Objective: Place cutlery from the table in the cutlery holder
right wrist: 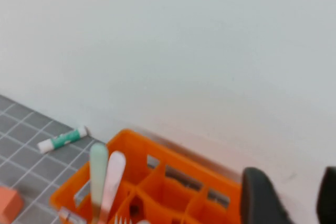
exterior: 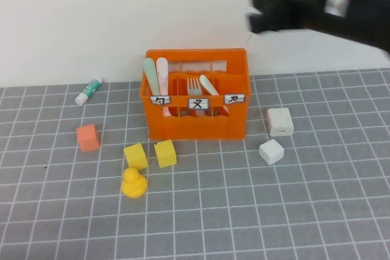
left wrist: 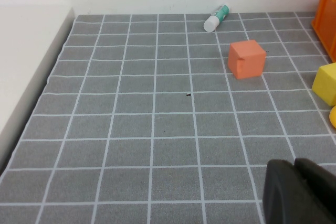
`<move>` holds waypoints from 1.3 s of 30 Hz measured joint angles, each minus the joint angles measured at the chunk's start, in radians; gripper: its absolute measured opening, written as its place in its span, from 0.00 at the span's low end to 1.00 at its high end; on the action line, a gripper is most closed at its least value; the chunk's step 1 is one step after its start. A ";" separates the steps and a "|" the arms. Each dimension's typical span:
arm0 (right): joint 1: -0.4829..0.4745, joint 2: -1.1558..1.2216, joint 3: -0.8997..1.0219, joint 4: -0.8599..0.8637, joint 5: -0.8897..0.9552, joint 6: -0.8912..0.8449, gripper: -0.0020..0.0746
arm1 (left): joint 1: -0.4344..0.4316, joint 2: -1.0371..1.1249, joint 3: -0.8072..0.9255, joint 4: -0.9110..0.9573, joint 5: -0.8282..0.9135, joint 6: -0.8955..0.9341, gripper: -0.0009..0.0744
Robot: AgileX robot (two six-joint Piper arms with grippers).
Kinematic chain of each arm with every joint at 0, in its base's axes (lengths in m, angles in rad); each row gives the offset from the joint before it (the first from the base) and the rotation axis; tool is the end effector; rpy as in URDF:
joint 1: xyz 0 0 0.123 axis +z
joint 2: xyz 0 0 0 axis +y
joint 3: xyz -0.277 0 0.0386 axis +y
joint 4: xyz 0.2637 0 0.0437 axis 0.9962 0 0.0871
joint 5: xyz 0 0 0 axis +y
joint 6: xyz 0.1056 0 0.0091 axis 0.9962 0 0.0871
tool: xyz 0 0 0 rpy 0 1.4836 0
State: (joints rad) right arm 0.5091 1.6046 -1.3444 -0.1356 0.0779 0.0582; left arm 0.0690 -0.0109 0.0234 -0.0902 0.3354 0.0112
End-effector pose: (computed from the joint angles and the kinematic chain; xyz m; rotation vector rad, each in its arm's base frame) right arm 0.3644 0.2021 0.3466 -0.5217 1.7551 0.2954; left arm 0.0892 0.0030 0.1717 -0.1099 1.8269 -0.0307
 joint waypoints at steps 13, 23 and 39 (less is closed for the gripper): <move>0.000 -0.667 0.598 -0.016 -0.001 0.002 0.09 | 0.000 0.000 0.000 0.000 0.000 0.000 0.01; 0.000 -1.062 0.853 -0.129 0.102 -0.024 0.09 | 0.000 0.000 0.000 0.000 0.000 0.000 0.01; -0.053 -1.538 1.100 -0.111 0.335 -0.005 0.09 | 0.000 0.000 0.000 0.000 0.000 0.000 0.01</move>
State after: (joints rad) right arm 0.4564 0.0670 -0.2444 -0.2469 0.4132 0.0530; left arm 0.0690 -0.0109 0.0234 -0.0902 0.3354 0.0112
